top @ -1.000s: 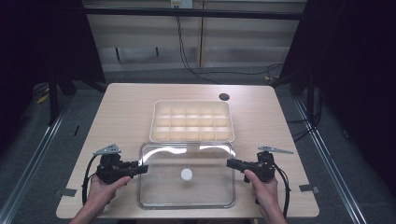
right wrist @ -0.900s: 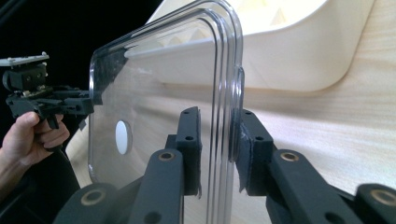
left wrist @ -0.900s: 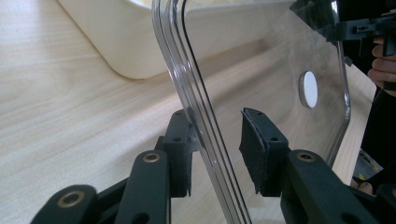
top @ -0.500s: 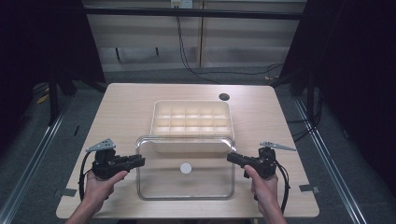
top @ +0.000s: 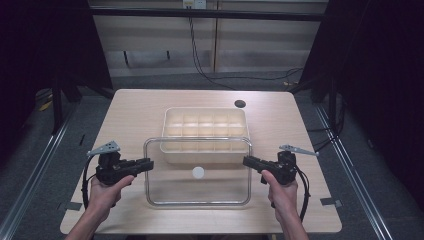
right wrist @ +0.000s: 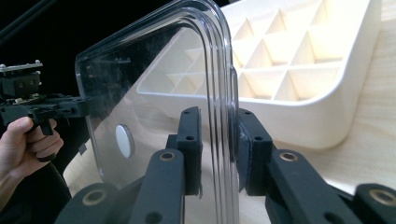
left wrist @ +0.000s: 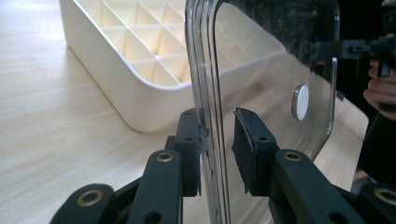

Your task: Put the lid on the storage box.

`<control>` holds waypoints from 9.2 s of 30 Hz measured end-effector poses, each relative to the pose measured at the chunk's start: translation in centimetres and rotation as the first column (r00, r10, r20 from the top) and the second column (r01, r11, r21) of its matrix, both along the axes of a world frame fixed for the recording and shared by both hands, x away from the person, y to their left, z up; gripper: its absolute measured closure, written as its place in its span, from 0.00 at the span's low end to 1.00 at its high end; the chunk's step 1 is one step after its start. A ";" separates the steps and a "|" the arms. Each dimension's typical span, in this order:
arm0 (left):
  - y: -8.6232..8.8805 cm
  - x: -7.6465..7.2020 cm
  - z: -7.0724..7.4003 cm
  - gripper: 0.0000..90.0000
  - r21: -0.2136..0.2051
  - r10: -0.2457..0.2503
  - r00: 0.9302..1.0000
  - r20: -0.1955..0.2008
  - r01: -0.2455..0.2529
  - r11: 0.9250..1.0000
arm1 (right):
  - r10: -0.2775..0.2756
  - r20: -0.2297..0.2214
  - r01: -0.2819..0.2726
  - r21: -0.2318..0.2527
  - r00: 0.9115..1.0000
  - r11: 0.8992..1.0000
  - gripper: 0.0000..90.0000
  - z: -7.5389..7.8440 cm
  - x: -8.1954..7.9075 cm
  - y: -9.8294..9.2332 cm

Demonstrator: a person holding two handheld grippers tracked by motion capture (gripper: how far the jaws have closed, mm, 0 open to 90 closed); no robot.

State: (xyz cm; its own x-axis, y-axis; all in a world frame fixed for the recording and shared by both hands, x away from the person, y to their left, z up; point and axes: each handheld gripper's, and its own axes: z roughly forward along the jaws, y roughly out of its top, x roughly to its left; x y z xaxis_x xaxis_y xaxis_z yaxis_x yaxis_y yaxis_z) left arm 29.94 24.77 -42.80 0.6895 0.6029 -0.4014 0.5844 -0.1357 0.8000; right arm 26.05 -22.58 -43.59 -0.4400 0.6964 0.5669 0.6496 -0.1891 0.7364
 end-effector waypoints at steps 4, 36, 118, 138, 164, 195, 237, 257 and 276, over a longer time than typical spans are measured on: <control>0.0 0.2 0.5 0.80 -0.006 -0.008 1.000 0.014 0.008 1.000 | -0.002 0.014 0.002 0.002 1.000 1.000 0.81 0.5 0.5 0.0; -1.3 3.7 3.9 0.80 -0.003 0.007 0.996 0.088 -0.007 1.000 | -0.028 0.072 0.029 -0.020 0.997 0.999 0.80 3.6 3.6 -0.8; -4.6 15.3 2.9 0.72 0.013 0.136 0.990 -0.047 -0.136 0.991 | -0.135 -0.052 0.133 -0.050 0.989 0.990 0.75 3.2 15.7 -1.9; -4.8 16.6 1.2 0.67 0.053 0.142 0.986 -0.087 -0.137 0.989 | -0.185 -0.101 0.173 -0.119 0.978 0.978 0.69 0.9 17.2 -1.2; -4.7 17.6 -1.6 0.61 0.109 0.134 0.978 -0.159 -0.117 0.987 | -0.224 -0.134 0.182 -0.271 0.965 0.945 0.60 -1.1 18.2 0.2; -4.0 15.8 -2.0 0.32 0.112 0.117 0.985 -0.125 -0.103 0.988 | -0.163 -0.034 0.148 -0.270 0.986 0.951 0.43 0.3 16.2 -0.5; -1.0 5.7 0.2 0.35 0.201 0.092 0.995 0.032 -0.097 0.975 | -0.072 0.062 0.085 -0.237 0.995 0.968 0.39 2.9 6.0 -2.0; 1.2 0.2 -1.5 0.32 0.257 0.066 0.998 0.001 -0.064 0.964 | -0.014 0.068 0.031 -0.269 0.998 0.963 0.39 1.4 -0.4 -1.7; 2.8 -4.7 -4.1 0.31 0.227 0.075 0.996 -0.044 -0.063 0.972 | -0.076 0.030 0.081 -0.240 0.997 0.967 0.36 -1.9 -5.7 -3.6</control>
